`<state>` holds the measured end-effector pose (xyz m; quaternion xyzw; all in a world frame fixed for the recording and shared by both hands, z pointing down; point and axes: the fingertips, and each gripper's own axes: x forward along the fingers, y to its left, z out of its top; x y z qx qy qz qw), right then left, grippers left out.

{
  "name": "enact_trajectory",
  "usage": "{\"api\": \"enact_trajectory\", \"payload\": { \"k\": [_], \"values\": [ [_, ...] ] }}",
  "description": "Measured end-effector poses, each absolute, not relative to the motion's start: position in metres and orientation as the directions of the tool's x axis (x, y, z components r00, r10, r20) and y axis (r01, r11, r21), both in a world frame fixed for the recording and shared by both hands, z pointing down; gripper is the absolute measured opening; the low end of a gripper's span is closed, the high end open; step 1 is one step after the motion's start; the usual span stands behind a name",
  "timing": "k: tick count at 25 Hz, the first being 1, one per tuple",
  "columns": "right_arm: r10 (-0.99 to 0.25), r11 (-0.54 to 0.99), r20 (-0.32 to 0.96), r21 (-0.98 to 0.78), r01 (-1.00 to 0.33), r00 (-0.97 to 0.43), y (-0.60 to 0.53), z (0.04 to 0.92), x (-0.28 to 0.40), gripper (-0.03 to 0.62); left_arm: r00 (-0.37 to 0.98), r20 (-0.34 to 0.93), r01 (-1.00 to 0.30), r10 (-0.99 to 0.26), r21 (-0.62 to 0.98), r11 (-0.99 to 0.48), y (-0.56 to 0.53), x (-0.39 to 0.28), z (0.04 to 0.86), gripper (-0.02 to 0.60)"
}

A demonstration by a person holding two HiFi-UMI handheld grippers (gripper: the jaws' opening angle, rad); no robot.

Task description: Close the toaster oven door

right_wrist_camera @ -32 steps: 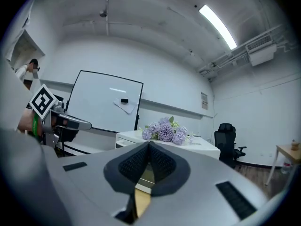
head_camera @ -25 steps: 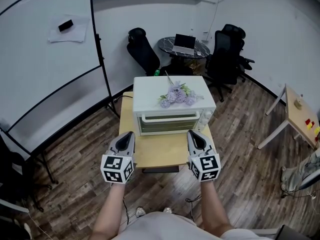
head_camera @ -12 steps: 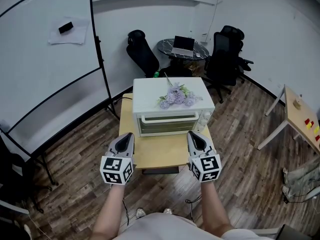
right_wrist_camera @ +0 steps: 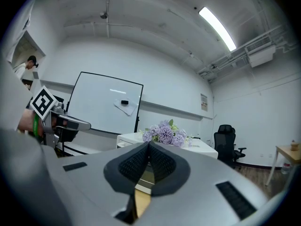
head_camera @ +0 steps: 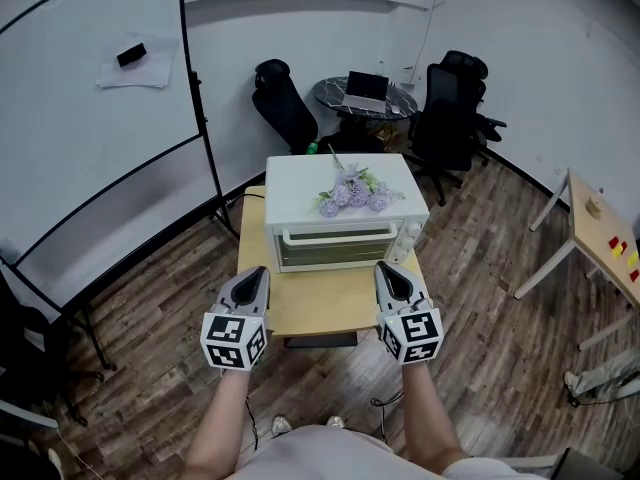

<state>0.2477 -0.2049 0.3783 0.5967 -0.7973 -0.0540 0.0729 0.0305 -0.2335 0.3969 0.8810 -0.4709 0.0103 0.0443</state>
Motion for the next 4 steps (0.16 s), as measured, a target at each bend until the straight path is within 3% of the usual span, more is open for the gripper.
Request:
{"api": "enact_trajectory", "payload": {
  "k": [4],
  "values": [
    [-0.960,0.279,0.054,0.173,-0.945,-0.273,-0.2046,0.3794,0.2475,0.166,0.560,0.061,-0.828,-0.827,0.071,-0.556,-0.2319,0.0314,0.3985,0.014]
  ]
}}
